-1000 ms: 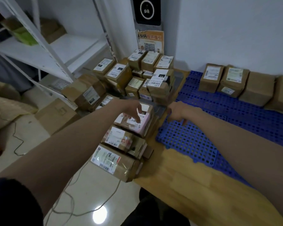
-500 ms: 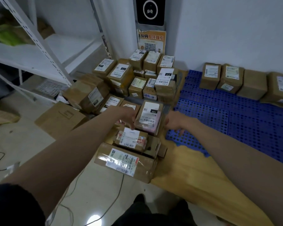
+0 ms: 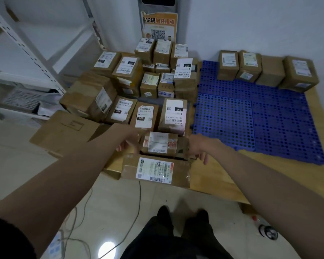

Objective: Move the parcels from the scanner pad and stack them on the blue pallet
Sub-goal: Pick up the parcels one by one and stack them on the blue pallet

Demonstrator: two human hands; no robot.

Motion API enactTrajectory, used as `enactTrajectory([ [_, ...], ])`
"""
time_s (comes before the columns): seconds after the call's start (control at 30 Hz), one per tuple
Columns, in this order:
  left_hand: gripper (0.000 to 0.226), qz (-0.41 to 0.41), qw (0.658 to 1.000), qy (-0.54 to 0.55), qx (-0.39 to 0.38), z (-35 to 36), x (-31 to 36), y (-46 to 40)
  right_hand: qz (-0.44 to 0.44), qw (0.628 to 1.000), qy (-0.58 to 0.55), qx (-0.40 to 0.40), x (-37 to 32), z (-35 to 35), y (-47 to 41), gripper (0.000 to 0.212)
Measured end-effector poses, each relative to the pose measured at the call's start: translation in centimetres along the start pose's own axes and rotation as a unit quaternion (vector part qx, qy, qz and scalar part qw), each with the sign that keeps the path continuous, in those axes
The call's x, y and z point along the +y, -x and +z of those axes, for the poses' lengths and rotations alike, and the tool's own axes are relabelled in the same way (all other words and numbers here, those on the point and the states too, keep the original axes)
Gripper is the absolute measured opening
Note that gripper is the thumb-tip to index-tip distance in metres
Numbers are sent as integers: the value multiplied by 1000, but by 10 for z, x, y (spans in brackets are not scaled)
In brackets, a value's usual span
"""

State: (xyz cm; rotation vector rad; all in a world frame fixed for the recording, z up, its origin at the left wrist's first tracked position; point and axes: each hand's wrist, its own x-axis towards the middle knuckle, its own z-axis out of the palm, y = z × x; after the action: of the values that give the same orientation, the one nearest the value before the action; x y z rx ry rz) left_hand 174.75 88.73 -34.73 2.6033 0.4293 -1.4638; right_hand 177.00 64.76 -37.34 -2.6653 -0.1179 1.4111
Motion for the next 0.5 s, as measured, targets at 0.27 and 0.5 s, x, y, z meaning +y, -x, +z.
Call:
enactTrajectory([
  [0.27, 59, -5, 999, 15, -34, 38, -20, 15, 102, 989, -5, -111, 4, 35, 5, 73],
  [0.5, 67, -8, 999, 37, -18, 62, -15, 13, 67, 989, -79, -104, 8, 63, 0, 58],
])
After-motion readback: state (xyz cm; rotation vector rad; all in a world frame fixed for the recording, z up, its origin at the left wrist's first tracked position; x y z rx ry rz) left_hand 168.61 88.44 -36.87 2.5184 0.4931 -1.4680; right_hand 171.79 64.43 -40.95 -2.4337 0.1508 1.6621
